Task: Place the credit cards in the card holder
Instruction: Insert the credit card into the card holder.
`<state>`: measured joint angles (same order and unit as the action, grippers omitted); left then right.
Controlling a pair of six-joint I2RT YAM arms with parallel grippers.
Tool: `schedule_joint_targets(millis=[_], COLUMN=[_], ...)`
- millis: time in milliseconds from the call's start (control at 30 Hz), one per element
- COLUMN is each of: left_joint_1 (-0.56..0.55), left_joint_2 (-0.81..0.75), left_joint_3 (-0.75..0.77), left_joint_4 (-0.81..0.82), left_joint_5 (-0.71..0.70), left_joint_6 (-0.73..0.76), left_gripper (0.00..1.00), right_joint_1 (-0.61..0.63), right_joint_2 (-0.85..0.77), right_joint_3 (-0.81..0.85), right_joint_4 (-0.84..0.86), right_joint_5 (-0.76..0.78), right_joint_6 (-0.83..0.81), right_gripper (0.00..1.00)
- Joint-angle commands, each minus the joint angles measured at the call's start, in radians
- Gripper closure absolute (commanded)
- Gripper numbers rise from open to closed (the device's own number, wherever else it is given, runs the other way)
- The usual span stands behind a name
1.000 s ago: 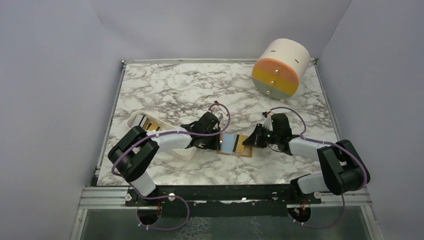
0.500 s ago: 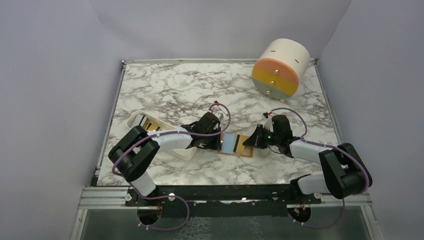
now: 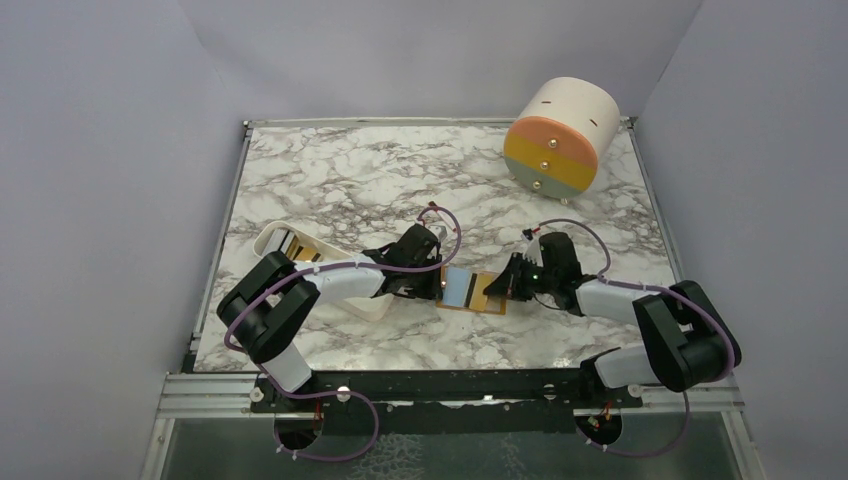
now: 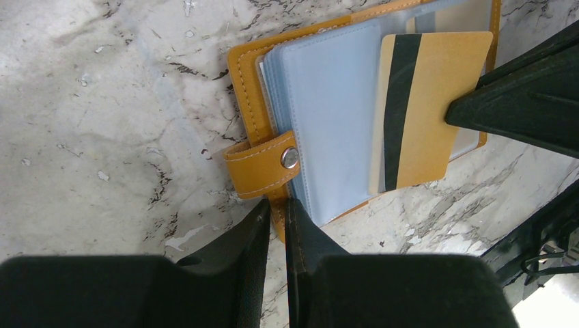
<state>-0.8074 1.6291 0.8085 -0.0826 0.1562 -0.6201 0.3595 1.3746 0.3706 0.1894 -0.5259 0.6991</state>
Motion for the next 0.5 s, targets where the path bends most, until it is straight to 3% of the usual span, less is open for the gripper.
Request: schedule_joint_targets(millis=[0, 467], left_joint_1=[-0.013, -0.018], left_joint_2=[0.026, 0.029], left_joint_3=[-0.020, -0.015], left_joint_4=[-0.004, 0.007], left_joint_5=[-0.003, 0.007], left_joint_6=[-0.007, -0.010], left_gripper=[0.83, 0.83], right_joint_1=[0.019, 0.038], right_joint_2=[0.043, 0.102], right_joint_3=[0.000, 0.082], right_joint_4=[0.000, -0.024], right_joint_5=[0.017, 0.018], right_joint_6=[0.001, -0.025], right_gripper=[0.99, 0.99])
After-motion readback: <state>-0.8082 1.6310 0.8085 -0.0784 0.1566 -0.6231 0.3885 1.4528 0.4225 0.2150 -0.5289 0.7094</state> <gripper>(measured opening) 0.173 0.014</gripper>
